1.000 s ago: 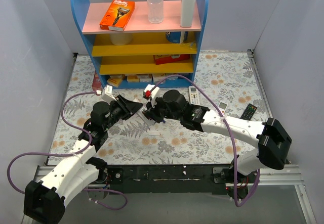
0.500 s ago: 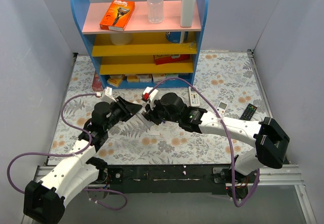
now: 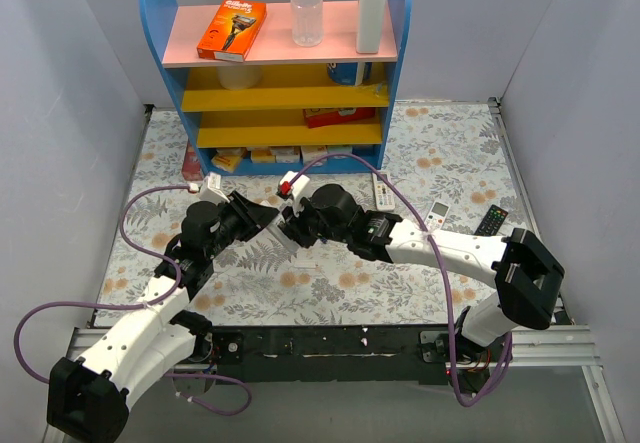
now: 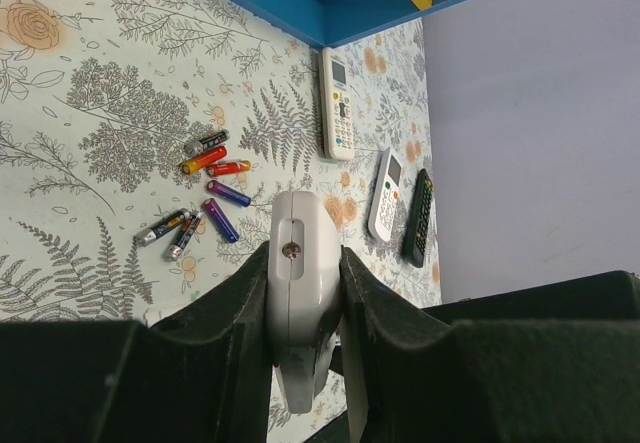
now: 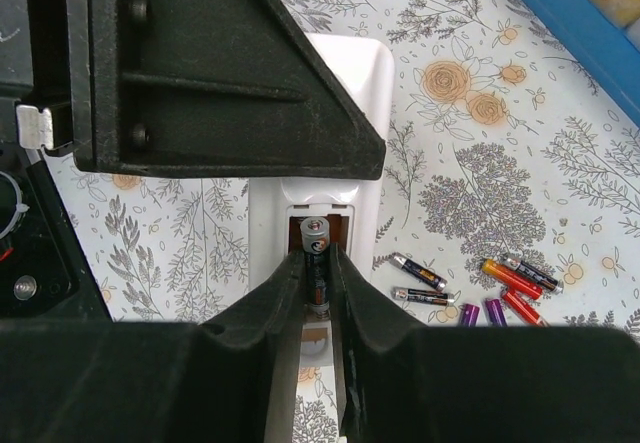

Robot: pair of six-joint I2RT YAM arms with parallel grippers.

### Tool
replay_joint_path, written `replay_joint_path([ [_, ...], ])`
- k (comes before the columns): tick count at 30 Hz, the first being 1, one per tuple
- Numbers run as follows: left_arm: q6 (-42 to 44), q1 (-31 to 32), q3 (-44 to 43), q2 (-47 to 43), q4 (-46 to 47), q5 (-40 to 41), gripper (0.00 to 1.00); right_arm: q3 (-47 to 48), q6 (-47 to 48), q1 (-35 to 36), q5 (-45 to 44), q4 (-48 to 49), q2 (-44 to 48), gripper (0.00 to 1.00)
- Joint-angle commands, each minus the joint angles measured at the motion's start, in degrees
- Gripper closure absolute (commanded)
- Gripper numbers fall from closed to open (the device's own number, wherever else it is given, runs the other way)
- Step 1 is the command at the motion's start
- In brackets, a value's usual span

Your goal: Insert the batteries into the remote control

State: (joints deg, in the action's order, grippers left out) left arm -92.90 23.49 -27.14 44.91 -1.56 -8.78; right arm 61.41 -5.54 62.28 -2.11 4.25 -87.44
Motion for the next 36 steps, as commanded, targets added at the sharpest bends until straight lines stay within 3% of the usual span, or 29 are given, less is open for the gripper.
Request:
replay_joint_path([
  [1, -0.35, 0.24, -1.96, -0.96, 2.79, -2.65, 1.0, 1.17, 0.71, -1.2, -3.34, -5.64, -0.72, 0.72],
  [20, 0.0, 0.24, -1.25, -2.01, 1.91, -2.21, 1.0, 1.87, -1.75, -1.2, -5.36, -7.15, 0.25, 0.65],
  [36, 0.88, 0.25, -1.6, -1.31, 1.91, -3.09, 1.0, 3.72, -0.7, -1.2, -1.32, -8.56, 1.65, 0.57],
])
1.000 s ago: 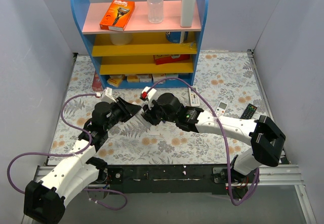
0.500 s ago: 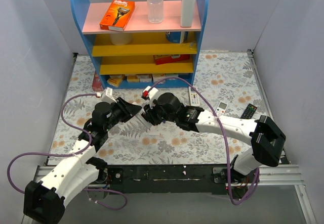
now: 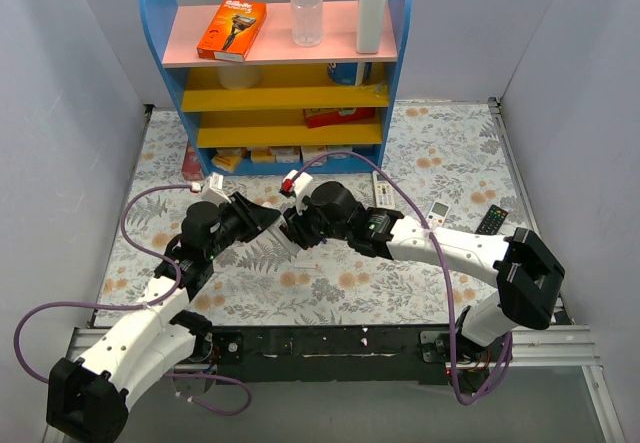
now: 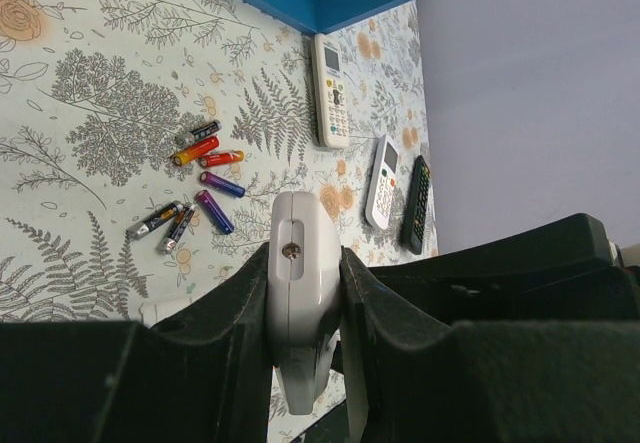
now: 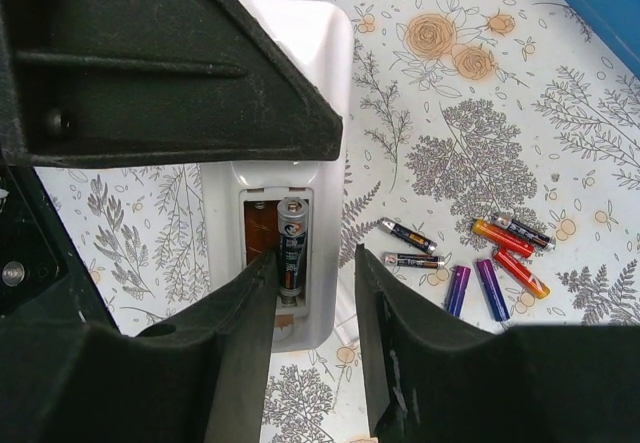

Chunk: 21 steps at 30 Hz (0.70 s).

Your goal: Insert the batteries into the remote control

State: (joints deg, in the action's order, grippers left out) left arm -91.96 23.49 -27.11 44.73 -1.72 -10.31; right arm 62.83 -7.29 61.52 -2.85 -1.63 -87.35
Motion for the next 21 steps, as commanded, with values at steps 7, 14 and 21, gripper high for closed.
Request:
replay_joint_path([
  [7, 0.29, 0.16, -2.06, -0.17, 2.07, -1.65, 1.0, 3.35, 1.66, -0.43, 0.92, -4.08, 2.36, 0.47],
  [14, 0.82, 0.25, -2.5, 1.06, 2.07, -2.17, 1.0, 4.41, 2.46, -0.43, 2.23, -5.58, 3.06, 0.39],
  [21, 2.05, 0.16, -4.09, 2.29, -0.66, -2.35, 1.0, 4.76, 3.16, -0.43, 4.52, -6.63, 4.29, 0.31],
])
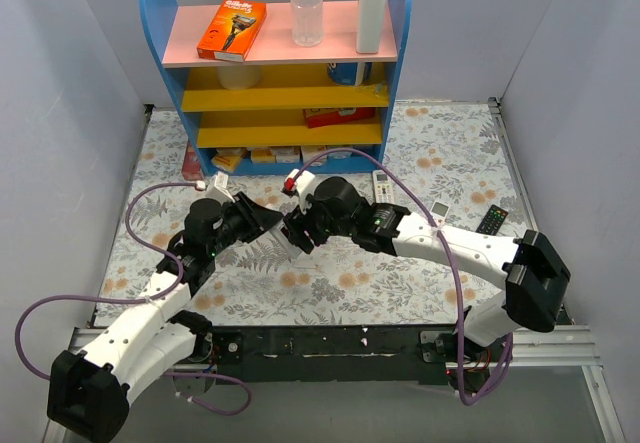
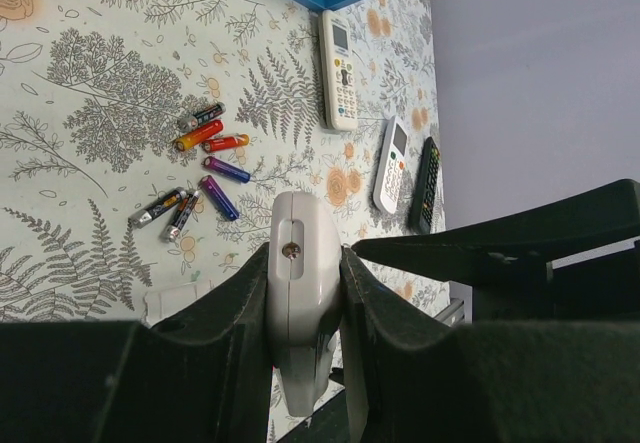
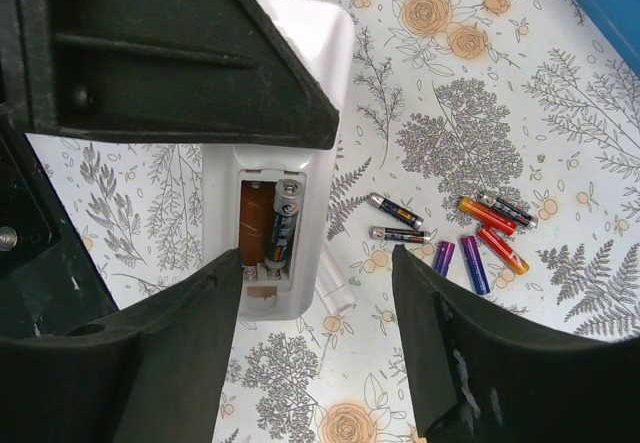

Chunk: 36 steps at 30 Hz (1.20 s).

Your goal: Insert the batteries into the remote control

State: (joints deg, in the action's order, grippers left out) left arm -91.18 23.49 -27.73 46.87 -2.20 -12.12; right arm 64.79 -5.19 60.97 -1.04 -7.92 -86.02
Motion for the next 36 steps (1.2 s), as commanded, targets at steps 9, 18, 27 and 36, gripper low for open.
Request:
replay_joint_path([
  [9, 2.67, 0.16, -4.36, 1.29, -0.44, -2.47, 1.0, 5.86, 3.43, -0.32, 1.74, -4.72, 6.12, 0.28],
  [18, 4.52, 0.16, -5.67, 3.48, 1.85, -9.75, 1.0, 10.26, 8.69, -3.93, 8.33, -9.47, 5.78, 0.42],
  [27, 6.97, 0.16, -10.06, 5.6, -0.79, -14.16, 1.0, 3.5, 34.61, -4.81, 17.38, -7.02, 12.09, 0.34],
  [36, 10.49, 0.07, -12.7, 7.44, -2.02, -19.34, 1.0, 8.68, 39.73, -5.07, 25.91, -13.52, 8.94, 0.4],
])
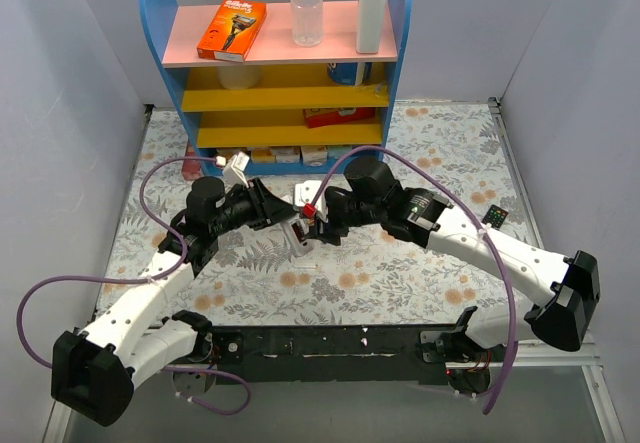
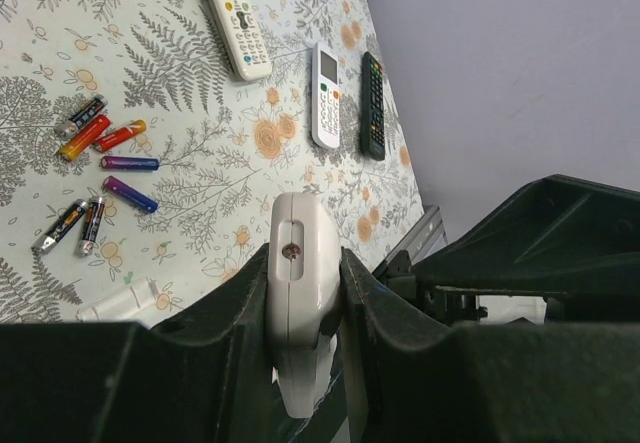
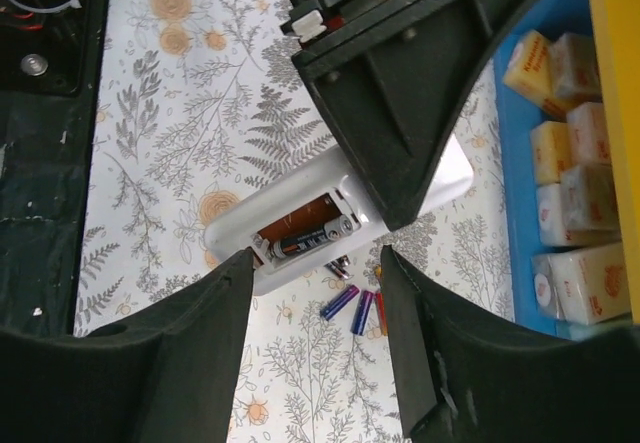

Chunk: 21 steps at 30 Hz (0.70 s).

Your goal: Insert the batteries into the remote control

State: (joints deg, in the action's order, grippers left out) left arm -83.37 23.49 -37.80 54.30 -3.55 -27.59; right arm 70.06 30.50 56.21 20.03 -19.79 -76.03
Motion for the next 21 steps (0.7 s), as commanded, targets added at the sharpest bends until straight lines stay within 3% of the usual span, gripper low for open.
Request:
replay_joint_path([
  [1, 2.95, 0.07, -2.89, 0.1, -0.67, -4.13, 1.0, 3.59, 4.04, -0.31, 5.36, -1.65, -1.22, 0.41],
  [12, 4.27, 0.16, -3.77, 1.07, -0.49, -6.95, 1.0, 4.82, 2.64, -0.75, 5.28, -1.21, -2.98, 0.63],
  [21, 4.62, 0.16, -3.95, 1.59, 0.12, -8.26, 1.0, 5.43, 2.55, -1.01, 5.46, -1.3, -4.21, 0.69],
])
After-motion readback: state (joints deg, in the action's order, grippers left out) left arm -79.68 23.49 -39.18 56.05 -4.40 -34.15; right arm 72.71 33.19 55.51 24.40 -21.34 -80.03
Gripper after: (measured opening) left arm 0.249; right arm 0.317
